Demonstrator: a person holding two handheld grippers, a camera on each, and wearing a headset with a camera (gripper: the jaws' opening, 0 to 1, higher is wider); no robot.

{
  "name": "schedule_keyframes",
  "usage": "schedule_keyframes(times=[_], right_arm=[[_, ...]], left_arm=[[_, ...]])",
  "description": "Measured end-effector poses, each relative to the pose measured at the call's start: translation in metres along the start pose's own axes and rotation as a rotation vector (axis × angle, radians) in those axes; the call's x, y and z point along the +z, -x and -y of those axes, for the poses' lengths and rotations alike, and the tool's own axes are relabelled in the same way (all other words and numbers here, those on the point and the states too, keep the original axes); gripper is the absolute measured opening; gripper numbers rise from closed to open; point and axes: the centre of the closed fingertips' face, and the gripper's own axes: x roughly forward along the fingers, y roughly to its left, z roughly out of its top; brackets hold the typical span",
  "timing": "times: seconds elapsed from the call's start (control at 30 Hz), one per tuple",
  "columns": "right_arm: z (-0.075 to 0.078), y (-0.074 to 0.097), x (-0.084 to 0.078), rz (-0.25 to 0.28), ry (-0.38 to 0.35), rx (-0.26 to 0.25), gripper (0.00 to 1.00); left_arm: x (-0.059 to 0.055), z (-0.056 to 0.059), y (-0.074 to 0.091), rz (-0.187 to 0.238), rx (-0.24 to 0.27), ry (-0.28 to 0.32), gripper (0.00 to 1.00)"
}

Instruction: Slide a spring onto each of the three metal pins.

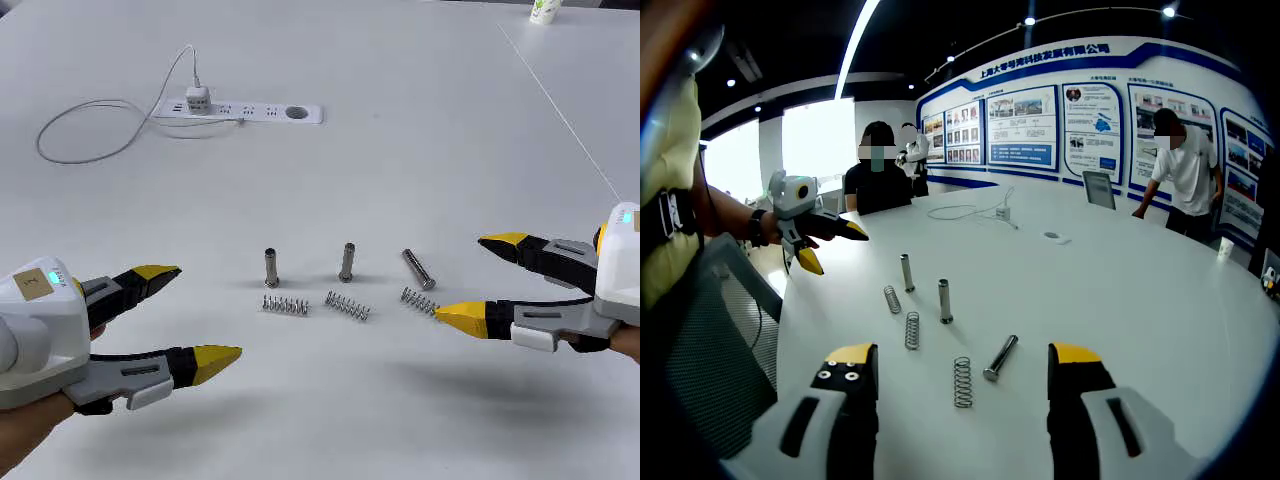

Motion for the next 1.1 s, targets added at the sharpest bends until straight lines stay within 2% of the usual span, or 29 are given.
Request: schedule_keyframes(times=[0.47,1.1], right_arm=[[0.019,-0.017,0.004,-0.042,-0.047,-0.053,0.62],[0.041,-0.05,-0.001,-0.165,-0.076,-0.135,0.44]], left_arm=[[0.002,0.003,0.0,0.006,-0.005,-0.004,0.72],[0.002,0.005,-0.001,0.009,-0.007,-0.001,0.71]])
